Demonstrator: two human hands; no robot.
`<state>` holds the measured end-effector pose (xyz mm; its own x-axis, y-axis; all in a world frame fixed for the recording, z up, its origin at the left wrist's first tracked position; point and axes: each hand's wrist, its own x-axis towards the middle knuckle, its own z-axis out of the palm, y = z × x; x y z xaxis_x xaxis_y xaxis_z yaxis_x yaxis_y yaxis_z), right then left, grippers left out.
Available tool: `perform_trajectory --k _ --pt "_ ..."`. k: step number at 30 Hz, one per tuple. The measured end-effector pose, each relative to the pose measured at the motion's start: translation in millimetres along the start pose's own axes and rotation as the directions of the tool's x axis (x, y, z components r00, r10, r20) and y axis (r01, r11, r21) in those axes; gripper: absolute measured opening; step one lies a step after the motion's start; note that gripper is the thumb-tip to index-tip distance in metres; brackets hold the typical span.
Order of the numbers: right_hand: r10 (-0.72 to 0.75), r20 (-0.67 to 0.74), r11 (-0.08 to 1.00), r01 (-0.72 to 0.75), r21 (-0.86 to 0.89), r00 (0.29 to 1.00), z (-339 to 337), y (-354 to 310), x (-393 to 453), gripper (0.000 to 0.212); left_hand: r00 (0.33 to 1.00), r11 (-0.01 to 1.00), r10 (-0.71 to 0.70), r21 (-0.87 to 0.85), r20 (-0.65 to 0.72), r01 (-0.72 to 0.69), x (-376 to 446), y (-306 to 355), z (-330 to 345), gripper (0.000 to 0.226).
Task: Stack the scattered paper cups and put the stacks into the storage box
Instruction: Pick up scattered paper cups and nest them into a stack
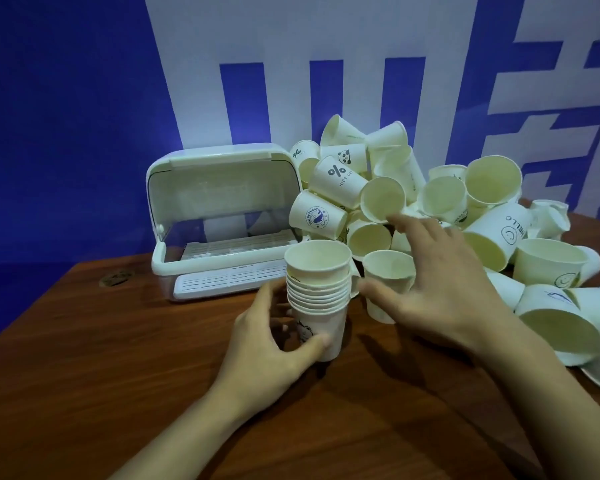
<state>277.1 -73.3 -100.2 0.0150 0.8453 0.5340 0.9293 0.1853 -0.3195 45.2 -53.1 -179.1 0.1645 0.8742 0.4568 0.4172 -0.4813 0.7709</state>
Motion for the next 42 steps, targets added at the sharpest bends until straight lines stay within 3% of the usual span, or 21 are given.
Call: perform_trajectory --k 2,5,10,12,16,20,25,31,34,42 --pt "0.116 0.176 0.948 -0.056 -0.313 0.977 1.1 1.4 0.9 0.091 1.0 1.0 -0.007 0.002 -0.006 0.007 -0.3 -0.6 0.0 0.071" --pt "0.137 0.195 0.929 -0.058 -0.365 0.971 7.5 -2.0 2.3 0.07 1.0 1.0 -0.017 -0.007 0.007 0.018 0.3 0.1 -0.4 0.072" --pt "0.145 0.065 0.988 -0.14 -0.069 0.987 8.2 0.8 8.4 0.085 1.0 0.999 -0.023 -0.025 0.019 0.024 0.6 1.3 0.5 0.076" --pt "0.134 -0.097 0.983 -0.12 0.141 0.986 7.7 2.2 9.0 0.087 1.0 1.0 -0.018 -0.014 0.022 0.018 0.9 0.5 0.4 0.077" --pt "0.161 -0.401 0.879 0.054 0.473 0.902 -3.3 -3.0 4.9 0.085 0.997 1.0 -0.003 -0.001 0.076 0.003 -0.6 1.9 1.7 0.074" --pt "0.192 -0.426 0.679 0.194 0.708 0.884 -13.4 -18.1 -4.0 0.075 0.99 1.0 0.017 0.007 0.141 -0.018 -0.7 4.7 3.4 0.075" --pt "0.162 -0.429 0.498 0.302 0.813 0.889 -9.1 -34.9 -8.8 0.064 0.986 1.0 0.025 -0.001 0.167 -0.025 0.1 3.9 2.8 0.073" --pt "0.162 -0.501 0.411 0.403 0.817 0.85 -12.5 -45.3 -12.0 0.055 0.977 0.998 0.056 -0.004 0.205 -0.057 -2.0 5.8 5.3 0.074" --pt "0.157 -0.508 0.413 0.411 0.813 0.847 -4.7 -44.8 -10.6 0.053 0.975 0.997 0.068 0.01 0.213 -0.071 -1.1 4.5 5.8 0.076" --pt "0.083 -0.329 0.605 0.215 0.767 0.941 17.2 -36.5 -8.9 0.072 0.976 0.999 0.031 -0.019 0.217 -0.028 -2.2 6.8 4.9 0.071"
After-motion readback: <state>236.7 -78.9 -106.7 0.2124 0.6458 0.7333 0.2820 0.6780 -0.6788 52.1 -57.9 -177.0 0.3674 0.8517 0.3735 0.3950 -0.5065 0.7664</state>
